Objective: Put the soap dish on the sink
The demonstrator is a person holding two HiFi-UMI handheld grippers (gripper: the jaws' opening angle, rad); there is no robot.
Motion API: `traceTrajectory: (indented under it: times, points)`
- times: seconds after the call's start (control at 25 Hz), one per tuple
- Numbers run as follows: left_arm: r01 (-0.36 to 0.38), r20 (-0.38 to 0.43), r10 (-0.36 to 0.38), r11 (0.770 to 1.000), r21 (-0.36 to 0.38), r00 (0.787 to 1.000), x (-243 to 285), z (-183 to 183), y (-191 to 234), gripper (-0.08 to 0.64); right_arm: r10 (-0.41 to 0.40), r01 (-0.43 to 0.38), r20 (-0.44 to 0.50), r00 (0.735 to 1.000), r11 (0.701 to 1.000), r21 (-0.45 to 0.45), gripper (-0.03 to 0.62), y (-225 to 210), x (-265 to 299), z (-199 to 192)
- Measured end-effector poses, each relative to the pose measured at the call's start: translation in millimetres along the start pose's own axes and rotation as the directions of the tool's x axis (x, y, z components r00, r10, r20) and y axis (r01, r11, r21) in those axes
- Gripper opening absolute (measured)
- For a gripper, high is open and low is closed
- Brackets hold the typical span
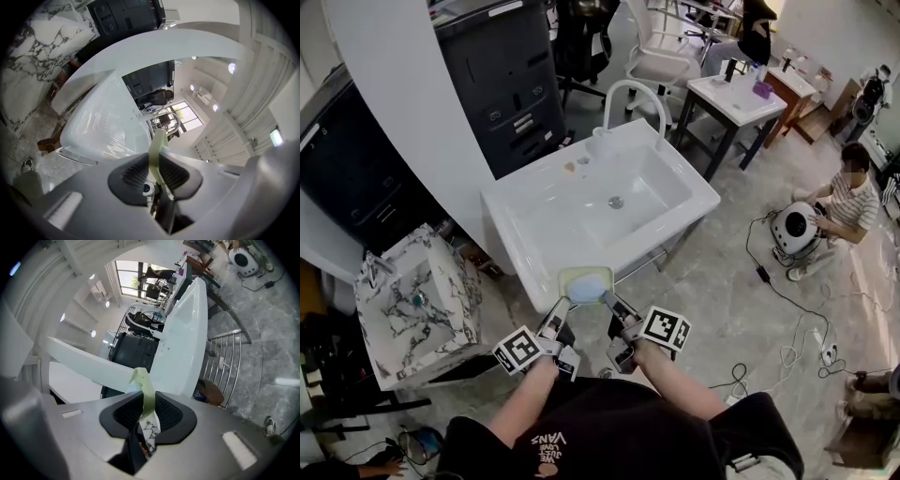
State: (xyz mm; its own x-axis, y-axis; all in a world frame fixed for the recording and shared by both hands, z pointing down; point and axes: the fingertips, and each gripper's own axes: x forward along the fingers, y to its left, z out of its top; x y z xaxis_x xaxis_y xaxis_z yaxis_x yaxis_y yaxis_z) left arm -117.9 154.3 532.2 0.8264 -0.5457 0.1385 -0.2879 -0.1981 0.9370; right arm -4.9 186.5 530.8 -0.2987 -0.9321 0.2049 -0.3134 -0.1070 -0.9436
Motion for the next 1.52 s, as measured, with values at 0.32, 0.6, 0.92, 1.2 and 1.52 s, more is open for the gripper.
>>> traceTrajectory:
  times: [0.32, 0.6, 0.92, 1.2, 1.52]
  points:
    - [0.004, -0.028, -0.004, 1.000, 0.000, 1.000, 31.5, 12.7, 5.3, 0.120, -0.018, 0.018, 0.023, 1.000, 1.000, -0.007, 0.080, -6.1, 21.6, 25.1]
    - [0.017, -0.075, -0.018, 1.000, -0.005, 0.997, 74.4, 43.3, 9.4, 0.120, -0.043, 0.042, 0.068, 0.997, 0.999, 0.003, 0.080, -7.1, 58.5, 56.8]
    - [0.025, -0.118, -0.026, 1.000, -0.004, 0.993, 109.6, 84.7, 15.8, 0.120, -0.052, 0.052, 0.111, 0.992, 0.999, 0.005, 0.079, 0.1, 102.8, 81.3]
    - [0.052, -0.151, -0.051, 0.999, 0.007, 0.987, 129.4, 105.8, 22.7, 0.120, -0.063, 0.062, 0.142, 0.988, 0.998, 0.009, 0.080, -0.5, 126.3, 90.5]
    - [0.034, -0.132, -0.034, 0.999, 0.000, 0.991, 141.2, 116.9, 34.3, 0.120, -0.065, 0.064, 0.120, 0.991, 0.998, 0.013, 0.079, -6.4, 146.1, 97.5]
